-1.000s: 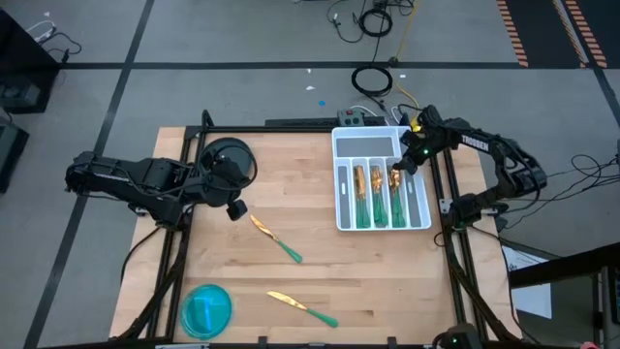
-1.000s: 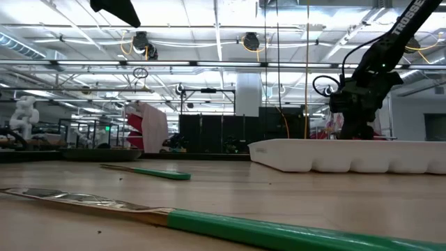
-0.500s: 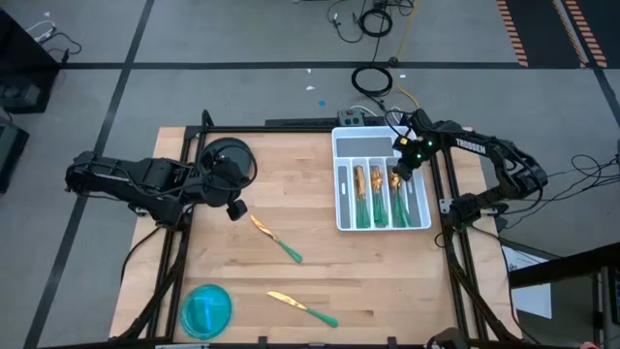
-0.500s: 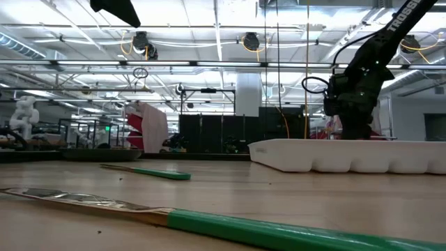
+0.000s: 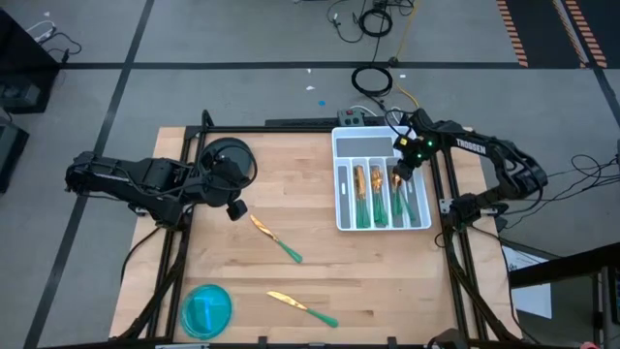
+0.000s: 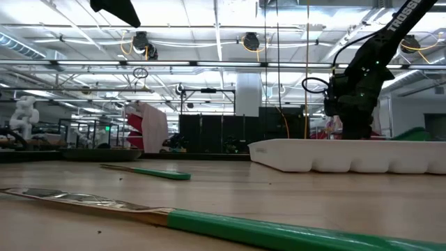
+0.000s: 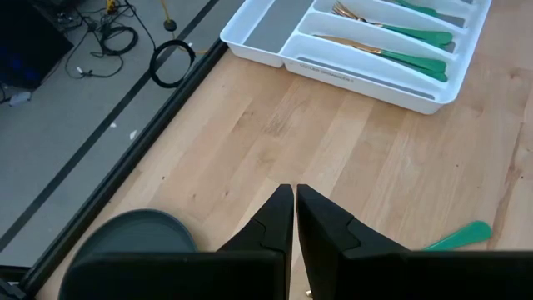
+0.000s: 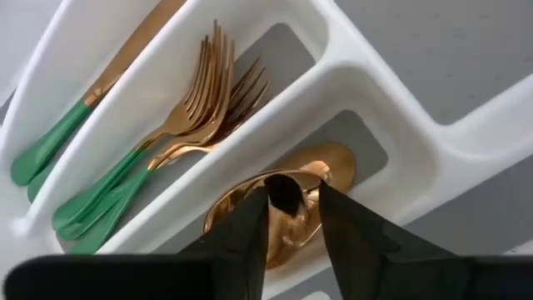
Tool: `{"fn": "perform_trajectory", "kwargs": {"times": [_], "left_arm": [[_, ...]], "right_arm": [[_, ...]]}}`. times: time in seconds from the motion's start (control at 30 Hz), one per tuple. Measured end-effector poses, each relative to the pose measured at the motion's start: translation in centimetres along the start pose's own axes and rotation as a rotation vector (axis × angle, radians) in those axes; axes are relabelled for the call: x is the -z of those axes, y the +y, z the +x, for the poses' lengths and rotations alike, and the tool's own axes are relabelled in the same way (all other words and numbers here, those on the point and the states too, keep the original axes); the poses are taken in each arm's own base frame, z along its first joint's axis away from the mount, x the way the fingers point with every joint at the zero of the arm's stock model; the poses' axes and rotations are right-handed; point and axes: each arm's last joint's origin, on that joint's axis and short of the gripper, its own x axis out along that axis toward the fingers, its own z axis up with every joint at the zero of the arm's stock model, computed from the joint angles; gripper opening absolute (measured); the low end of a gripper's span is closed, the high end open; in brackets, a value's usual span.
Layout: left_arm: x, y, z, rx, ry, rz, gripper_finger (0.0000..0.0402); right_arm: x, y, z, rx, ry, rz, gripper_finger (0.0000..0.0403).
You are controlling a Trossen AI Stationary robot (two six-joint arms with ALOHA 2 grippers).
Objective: Sort silverware
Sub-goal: Put the green spoon into the white silverware organizer, then put the green knife into the white silverware organizer
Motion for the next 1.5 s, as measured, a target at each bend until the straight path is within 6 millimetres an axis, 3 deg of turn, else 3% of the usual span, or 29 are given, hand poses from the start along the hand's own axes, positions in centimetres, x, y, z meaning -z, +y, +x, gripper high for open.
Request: {"fn": "perform_trajectory", "kwargs": {"times": [0.43, 0.57, 0.83, 1.0, 1.2, 1.5], "left_arm": [[0.0, 0.0, 0.0, -0.007, -0.004, 0.000, 0.0028], [0.0, 0.1, 0.0, -0.020, -0.010, 0.000, 0.0028], [-0.1, 0.0, 0.0, -0.015, -0.020, -0.007, 0.0028], [-0.8, -0.6, 0.1, 0.072, -0.054, -0.045, 0.0028], [-0.9, -1.9, 1.5, 0.119, 0.007, -0.015, 0.0028], [-0.4, -3.3, 3.5, 0.101, 0.112, 0.104, 0.0028]], "right_arm": [[0.3, 1.5, -3.0, 0.055, -0.112, -0.038, 0.0112], [0.1, 2.6, -5.1, 0.058, -0.156, -0.060, 0.0112], [-2.5, 8.6, -12.6, 0.057, -0.350, -0.249, 0.0112], [-3.4, 13.6, -14.9, -0.047, -0.405, -0.406, 0.0112], [-3.1, 19.4, -12.3, -0.154, -0.273, -0.525, 0.0112], [-2.1, 28.0, -3.9, -0.069, -0.071, -0.650, 0.0112]]}}
